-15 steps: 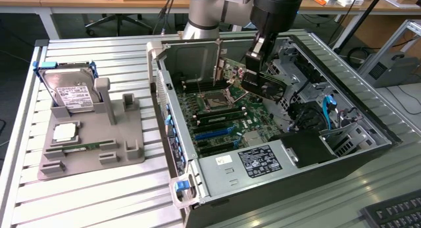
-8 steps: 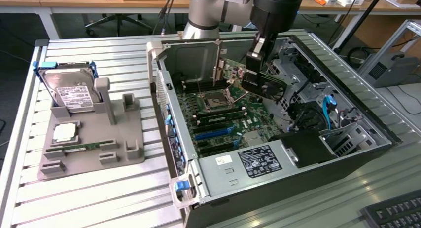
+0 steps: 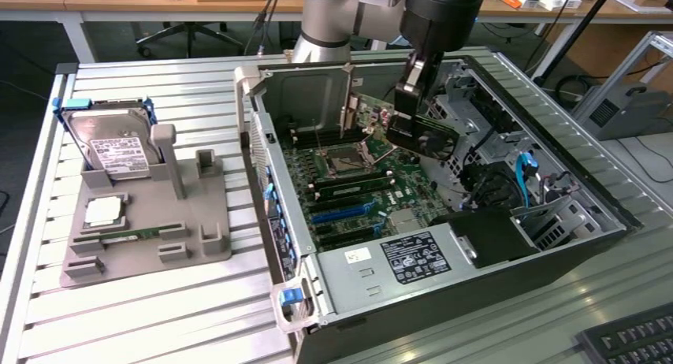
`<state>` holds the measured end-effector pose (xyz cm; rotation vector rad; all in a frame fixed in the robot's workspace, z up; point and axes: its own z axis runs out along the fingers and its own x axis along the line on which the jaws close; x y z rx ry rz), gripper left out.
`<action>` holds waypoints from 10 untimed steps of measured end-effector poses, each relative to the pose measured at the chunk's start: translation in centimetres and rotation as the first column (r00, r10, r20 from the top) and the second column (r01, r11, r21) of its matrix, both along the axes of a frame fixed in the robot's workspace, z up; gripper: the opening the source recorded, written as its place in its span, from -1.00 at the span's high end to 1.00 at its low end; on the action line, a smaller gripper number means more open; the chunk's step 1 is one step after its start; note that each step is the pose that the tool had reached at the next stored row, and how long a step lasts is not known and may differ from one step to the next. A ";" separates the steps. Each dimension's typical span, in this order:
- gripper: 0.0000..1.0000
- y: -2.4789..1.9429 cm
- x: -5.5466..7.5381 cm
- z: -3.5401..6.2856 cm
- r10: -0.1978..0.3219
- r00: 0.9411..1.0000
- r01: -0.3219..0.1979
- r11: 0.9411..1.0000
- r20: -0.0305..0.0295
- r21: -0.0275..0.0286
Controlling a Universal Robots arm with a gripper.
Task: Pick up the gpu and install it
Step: 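Insert the gpu into the slot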
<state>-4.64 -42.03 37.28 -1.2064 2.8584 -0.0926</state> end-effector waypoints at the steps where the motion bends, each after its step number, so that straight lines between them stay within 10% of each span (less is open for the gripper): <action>1: 0.47 0.00 0.0 0.00 0.002 1.000 -0.002 1.000 0.000 0.000; 10: 0.47 0.00 0.0 0.00 0.025 1.000 -0.025 1.000 0.000 -0.002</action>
